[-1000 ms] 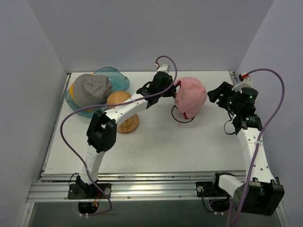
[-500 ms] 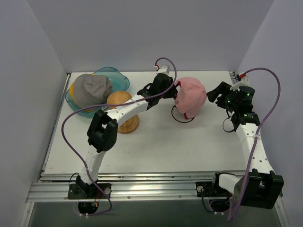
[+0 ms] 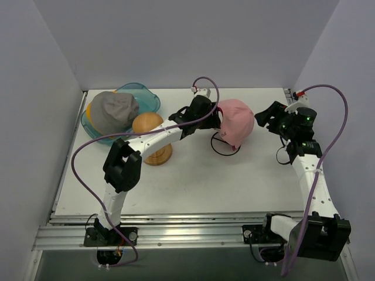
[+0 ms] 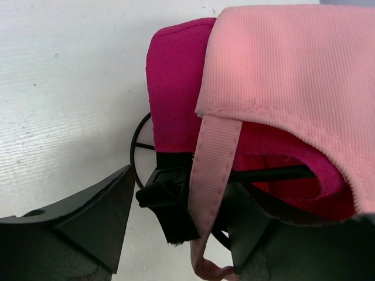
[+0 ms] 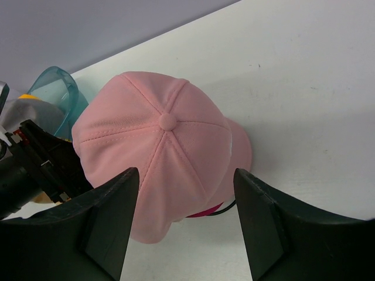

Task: Stack the hats

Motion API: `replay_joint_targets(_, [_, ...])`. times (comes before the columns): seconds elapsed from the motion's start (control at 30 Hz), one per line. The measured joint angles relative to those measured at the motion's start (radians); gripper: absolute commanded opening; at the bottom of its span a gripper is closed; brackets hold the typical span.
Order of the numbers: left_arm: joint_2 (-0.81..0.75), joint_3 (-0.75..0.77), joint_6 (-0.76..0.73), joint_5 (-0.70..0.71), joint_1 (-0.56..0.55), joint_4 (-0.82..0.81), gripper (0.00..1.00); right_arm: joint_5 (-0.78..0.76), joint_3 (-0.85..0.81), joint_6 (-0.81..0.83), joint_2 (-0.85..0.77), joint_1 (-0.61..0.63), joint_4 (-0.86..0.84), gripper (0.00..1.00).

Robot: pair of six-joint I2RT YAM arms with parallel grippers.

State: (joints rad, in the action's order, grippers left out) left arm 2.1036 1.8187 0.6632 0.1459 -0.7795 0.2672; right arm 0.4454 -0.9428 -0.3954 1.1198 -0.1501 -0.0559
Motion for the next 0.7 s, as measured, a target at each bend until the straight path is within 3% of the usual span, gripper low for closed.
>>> replay_joint_targets(0.07, [-0.002, 0.009, -0.006, 0.006, 0.0, 0.029, 0.73, 0.001, 0.0, 0.0, 0.0, 0.0, -0.001, 0.61])
replay_joint_targets(0.13, [-0.002, 0.025, -0.019, 0.009, 0.001, 0.061, 0.86, 0.001, 0.0, 0.0, 0.0, 0.0, -0.001, 0.61])
replay_joint_targets(0.2, [-0.006, 0.032, -0.024, 0.018, 0.002, 0.09, 0.9, 0.001, 0.0, 0.0, 0.0, 0.0, -0.001, 0.61])
replay_joint_targets(0.53, [-0.046, 0.034, -0.037, 0.041, 0.003, 0.156, 0.92, 0.006, 0.0, 0.004, -0.005, 0.0, 0.002, 0.62])
replay_joint_targets(0.63, [-0.078, 0.034, -0.055, 0.043, 0.003, 0.171, 0.97, 0.006, 0.0, 0.004, -0.014, 0.0, 0.008, 0.62])
replay_joint_targets(0.7, [-0.102, 0.034, -0.06, 0.053, 0.003, 0.18, 0.94, 0.003, -0.001, 0.004, -0.018, 0.001, 0.014, 0.62])
